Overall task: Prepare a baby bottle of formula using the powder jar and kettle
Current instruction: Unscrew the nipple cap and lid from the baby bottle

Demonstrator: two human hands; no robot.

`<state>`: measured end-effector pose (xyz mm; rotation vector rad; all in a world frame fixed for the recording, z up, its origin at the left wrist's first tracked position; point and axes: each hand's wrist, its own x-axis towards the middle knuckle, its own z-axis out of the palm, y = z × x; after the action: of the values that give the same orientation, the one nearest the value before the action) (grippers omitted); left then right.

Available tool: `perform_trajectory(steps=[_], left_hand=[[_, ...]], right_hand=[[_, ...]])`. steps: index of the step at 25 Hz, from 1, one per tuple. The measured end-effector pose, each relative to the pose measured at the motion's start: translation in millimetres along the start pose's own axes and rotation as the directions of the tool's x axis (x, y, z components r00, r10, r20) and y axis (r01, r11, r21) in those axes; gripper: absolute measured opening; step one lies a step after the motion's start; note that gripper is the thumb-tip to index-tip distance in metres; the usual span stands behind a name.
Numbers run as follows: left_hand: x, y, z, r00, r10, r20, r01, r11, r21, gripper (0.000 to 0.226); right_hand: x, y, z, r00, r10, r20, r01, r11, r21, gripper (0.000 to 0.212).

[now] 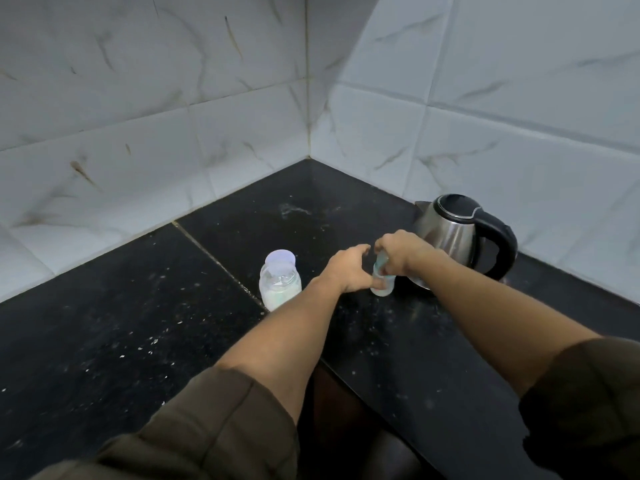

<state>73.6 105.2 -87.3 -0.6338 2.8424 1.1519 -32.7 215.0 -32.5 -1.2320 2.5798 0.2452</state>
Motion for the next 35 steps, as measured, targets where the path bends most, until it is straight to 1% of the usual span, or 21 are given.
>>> perform_trajectory(steps=[1,3,4,6,9,11,13,17,19,20,21,22,23,24,25,27,29,33,35], left_hand=[[-3,-1,6,1.000,-0.009,0.001,0.009,1.000,-0.004,0.098],[-9,-3,15,0.999,-0.034,-0.021,0.034,0.999,-0.029,0.083],[-11,-5,20,0.998,-0.043,-0.041,0.042,0.998,-0.039,0.074],[-15,-9,25,0.995,-0.058,-0.082,0.051,0.995,-0.081,0.062],[-22,-20,28,0.997,-0.056,-0.057,0.047,0.989,-0.142,0.047],[-25,-28,30,0.999,-0.048,-0.027,0.043,0.987,-0.154,0.039],[-27,-33,32,0.999,-0.044,-0.013,0.041,0.983,-0.182,0.038],[-25,-37,33,0.999,-0.038,-0.002,0.036,0.972,-0.231,0.046],[-24,-37,31,0.999,-0.044,-0.006,0.041,0.969,-0.242,0.051],[-23,-37,30,0.999,-0.045,-0.009,0.041,0.968,-0.246,0.053],[-22,-37,29,0.999,-0.048,-0.013,0.043,0.966,-0.254,0.055],[-22,-37,30,0.998,-0.054,-0.016,0.048,0.964,-0.262,0.057],[-23,-38,31,0.998,-0.057,-0.014,0.052,0.963,-0.266,0.059],[-24,-39,31,0.998,-0.057,-0.010,0.052,0.963,-0.266,0.062],[-24,-39,32,0.999,-0.052,-0.009,0.048,0.964,-0.261,0.065],[-23,-41,34,0.999,-0.038,-0.014,0.034,0.968,-0.247,0.067],[-23,-42,34,0.999,-0.028,-0.020,0.022,0.970,-0.242,0.066],[-21,-43,34,0.999,-0.026,-0.019,0.021,0.974,-0.227,0.068],[-21,-43,34,0.999,-0.029,-0.016,0.025,0.977,-0.213,0.070]], right_hand=[[-5,-1,1,1.000,0.007,-0.018,-0.006,1.000,0.009,0.056],[-12,-5,-4,0.999,0.017,-0.042,-0.014,0.996,0.091,0.046],[-15,-9,-8,0.998,0.020,-0.052,-0.013,0.989,0.145,0.044],[-19,-16,-12,0.998,0.020,-0.052,-0.008,0.975,0.220,0.045],[-22,-24,-5,1.000,0.005,-0.028,0.001,0.979,0.203,0.051],[-22,-26,2,1.000,-0.023,-0.013,0.025,0.983,0.180,0.050],[-23,-28,4,0.997,-0.077,0.002,0.076,0.989,0.130,0.045],[-27,-26,-4,0.973,-0.225,0.055,0.225,0.974,0.002,0.034],[-29,-21,-14,0.951,-0.308,0.030,0.309,0.950,-0.048,0.026],[-30,-16,-20,0.950,-0.311,-0.014,0.310,0.950,-0.027,0.022],[-31,-8,-26,0.959,-0.275,-0.067,0.278,0.960,0.031,0.021],[-33,0,-29,0.971,-0.211,-0.115,0.221,0.971,0.087,0.026],[-35,9,-28,0.982,-0.137,-0.131,0.153,0.980,0.125,0.033],[-39,18,-24,0.992,-0.067,-0.110,0.081,0.988,0.128,0.038],[-43,27,-16,0.998,-0.009,-0.062,0.016,0.994,0.107,0.037],[-55,37,7,0.995,0.068,0.079,-0.073,0.995,0.064,0.030],[-67,41,32,0.980,0.089,0.177,-0.100,0.994,0.050,0.024],[-79,44,72,0.960,0.103,0.261,-0.106,0.994,-0.004,0.027],[-79,45,88,0.953,0.120,0.278,-0.118,0.993,-0.026,0.030]])
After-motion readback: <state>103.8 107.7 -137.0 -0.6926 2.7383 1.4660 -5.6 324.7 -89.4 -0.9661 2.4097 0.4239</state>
